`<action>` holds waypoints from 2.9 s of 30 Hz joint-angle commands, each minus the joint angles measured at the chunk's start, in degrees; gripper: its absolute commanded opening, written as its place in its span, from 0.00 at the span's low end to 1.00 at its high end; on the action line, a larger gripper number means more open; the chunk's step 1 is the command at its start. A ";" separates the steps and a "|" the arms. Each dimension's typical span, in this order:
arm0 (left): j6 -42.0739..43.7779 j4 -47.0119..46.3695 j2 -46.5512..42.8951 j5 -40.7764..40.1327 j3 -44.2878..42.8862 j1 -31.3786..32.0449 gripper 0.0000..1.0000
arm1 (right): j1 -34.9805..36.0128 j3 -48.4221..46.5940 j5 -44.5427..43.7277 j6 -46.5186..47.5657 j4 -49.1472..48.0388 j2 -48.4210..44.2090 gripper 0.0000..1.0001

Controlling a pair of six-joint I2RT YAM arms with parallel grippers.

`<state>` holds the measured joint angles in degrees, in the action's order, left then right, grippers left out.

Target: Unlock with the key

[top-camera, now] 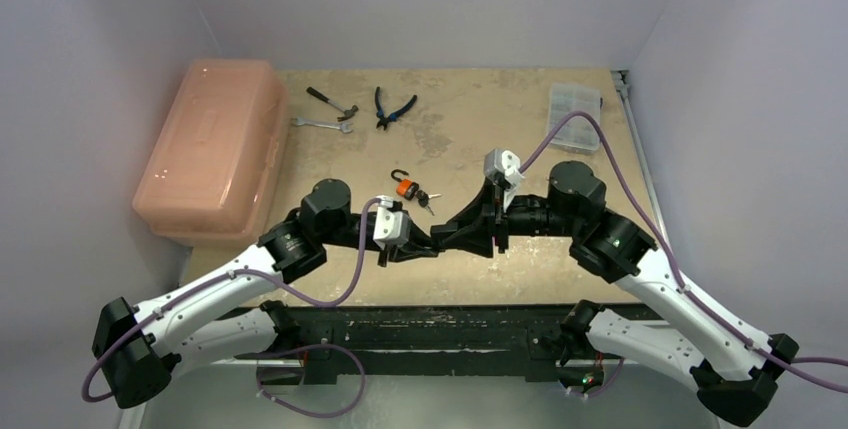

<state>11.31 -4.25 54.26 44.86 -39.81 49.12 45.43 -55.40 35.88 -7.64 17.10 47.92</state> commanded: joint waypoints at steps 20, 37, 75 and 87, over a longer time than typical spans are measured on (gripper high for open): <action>4.10 -0.03 -14.33 -24.19 7.79 0.27 0.99 | -0.02 15.38 -25.52 -18.12 -21.22 -4.26 0.00; -2.52 -5.68 -17.35 -50.75 14.09 0.28 0.96 | -15.28 22.19 -28.22 -34.80 -39.76 15.71 0.00; -0.96 -3.25 -17.50 -51.12 14.21 -0.26 0.96 | -27.86 8.78 -15.89 -48.44 -65.40 60.46 0.65; -0.81 -2.91 -17.70 -51.43 14.16 -0.21 0.96 | -30.43 8.43 -20.13 -42.61 -53.15 54.10 0.97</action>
<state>10.07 -6.11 37.30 -6.02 -25.47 49.15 15.55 -44.40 18.74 -54.70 -41.12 107.61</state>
